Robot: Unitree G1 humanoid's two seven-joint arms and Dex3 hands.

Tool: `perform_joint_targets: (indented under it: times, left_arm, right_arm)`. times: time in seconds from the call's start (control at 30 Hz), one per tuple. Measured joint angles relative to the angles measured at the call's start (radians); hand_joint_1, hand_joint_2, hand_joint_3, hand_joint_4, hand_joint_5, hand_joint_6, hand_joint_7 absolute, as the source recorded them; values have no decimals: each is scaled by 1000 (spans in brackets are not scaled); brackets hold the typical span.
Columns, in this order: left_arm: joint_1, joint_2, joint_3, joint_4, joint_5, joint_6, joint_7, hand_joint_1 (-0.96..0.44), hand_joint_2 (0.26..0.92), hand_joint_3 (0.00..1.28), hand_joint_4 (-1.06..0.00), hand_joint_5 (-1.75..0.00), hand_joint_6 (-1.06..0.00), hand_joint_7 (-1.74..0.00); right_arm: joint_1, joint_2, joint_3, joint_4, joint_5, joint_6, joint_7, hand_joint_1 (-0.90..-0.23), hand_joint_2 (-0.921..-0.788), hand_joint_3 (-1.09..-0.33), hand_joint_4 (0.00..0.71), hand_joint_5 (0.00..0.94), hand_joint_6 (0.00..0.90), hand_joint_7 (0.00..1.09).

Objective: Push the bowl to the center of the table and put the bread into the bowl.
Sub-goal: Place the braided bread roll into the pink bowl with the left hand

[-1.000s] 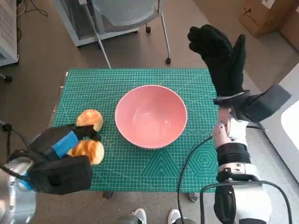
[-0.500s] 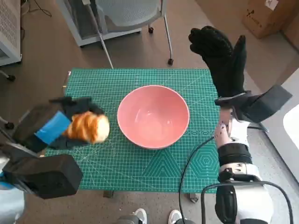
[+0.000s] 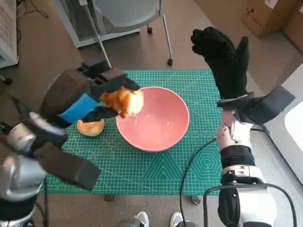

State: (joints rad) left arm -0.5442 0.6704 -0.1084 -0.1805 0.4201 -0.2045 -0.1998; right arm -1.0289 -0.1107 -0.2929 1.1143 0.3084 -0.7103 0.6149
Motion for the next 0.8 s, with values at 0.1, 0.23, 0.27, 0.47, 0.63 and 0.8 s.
perform_joint_targets:
  times: [0.1,0.23,0.27,0.47,0.63,0.8]
  left_arm:
    - [-45,-13,-40,130,33,-112,49,-1,893,8,-708,-1064,-866,-973]
    - [-105,-22,-97,291,90,-226,103,-1,908,7,-696,-1086,-813,-1024]
    - [-121,-25,-113,335,107,-255,119,-1,909,6,-696,-1087,-809,-1029]
    - [-213,-56,-213,586,243,-394,226,-2,919,7,-687,-1089,-775,-1075]
    - [-287,-90,-296,800,349,-499,328,-2,920,70,-604,-1159,-709,-1158]
    - [-324,-111,-345,929,389,-542,349,-128,900,34,-357,-387,-450,-492]
  right_arm:
    - [0,-1,0,-1,0,-8,0,-547,-921,-620,369,0,501,0]
    - [0,-2,0,-1,0,-18,0,-548,-921,-625,362,0,497,0]
    - [0,-3,0,-1,0,-21,0,-548,-921,-625,361,0,497,0]
    - [2,-5,0,-1,-1,-39,0,-549,-921,-628,360,0,495,0]
    - [27,-10,1,-4,-4,-62,-1,-550,-921,-633,358,0,484,0]
    - [58,-19,0,-4,-6,-72,-10,-553,-921,-637,356,0,482,0]
